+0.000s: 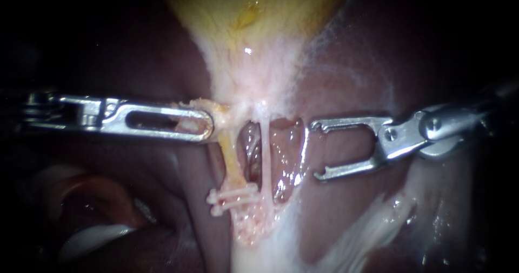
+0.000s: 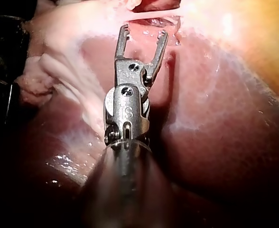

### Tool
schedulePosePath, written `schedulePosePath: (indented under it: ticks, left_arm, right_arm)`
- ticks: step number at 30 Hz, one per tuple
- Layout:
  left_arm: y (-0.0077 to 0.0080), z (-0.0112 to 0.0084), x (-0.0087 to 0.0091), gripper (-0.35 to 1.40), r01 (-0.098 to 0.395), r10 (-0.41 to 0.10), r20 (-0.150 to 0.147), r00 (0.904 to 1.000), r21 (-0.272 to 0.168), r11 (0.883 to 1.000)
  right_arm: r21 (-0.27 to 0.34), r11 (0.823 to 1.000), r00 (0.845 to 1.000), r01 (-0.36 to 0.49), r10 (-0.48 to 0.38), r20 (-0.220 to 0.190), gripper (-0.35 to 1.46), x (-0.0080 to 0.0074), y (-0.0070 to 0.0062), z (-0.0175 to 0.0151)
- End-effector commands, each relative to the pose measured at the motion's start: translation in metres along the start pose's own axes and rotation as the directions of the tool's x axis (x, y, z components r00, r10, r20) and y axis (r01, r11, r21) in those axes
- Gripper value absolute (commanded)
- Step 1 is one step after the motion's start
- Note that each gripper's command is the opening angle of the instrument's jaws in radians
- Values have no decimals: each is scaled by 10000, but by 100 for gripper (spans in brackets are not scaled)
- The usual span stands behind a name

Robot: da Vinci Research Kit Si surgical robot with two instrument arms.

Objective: Going back second clip left tube

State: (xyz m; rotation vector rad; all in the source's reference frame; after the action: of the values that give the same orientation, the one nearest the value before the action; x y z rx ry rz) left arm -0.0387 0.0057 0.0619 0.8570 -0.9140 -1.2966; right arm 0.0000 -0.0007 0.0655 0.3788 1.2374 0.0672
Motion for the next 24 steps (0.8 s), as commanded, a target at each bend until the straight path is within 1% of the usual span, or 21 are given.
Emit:
schedulePosePath:
  ticks: [1, 10, 17, 18, 24]
  left_arm:
    - [2, 3, 0, -35, -14, 14, 12, 10000, -26, 10000]
    - [23, 28, 2, -35, -99, 100, 118, 9999, -65, 9999]
    - [40, 52, 0, -35, -166, 166, -2, 9999, -140, 9998]
    - [42, 55, 0, -35, -234, 233, -15, 9997, -169, 9996]
    - [52, 64, -4, -35, -269, 268, -76, 9996, -189, 9995]
  right_arm:
    - [9, 10000, 10000, 1, -1, -6, 50, 0, 0, 0]
    - [10, 10000, 10000, -7, 7, -38, 50, 1, -1, -3]
    - [2, 10000, 10000, -18, 18, -69, 50, 2, -1, -3]
    - [-6, 10000, 9999, -23, 23, -98, 50, 3, -1, -4]
    - [-13, 10000, 9999, -49, 48, -132, 50, 6, 0, -5]
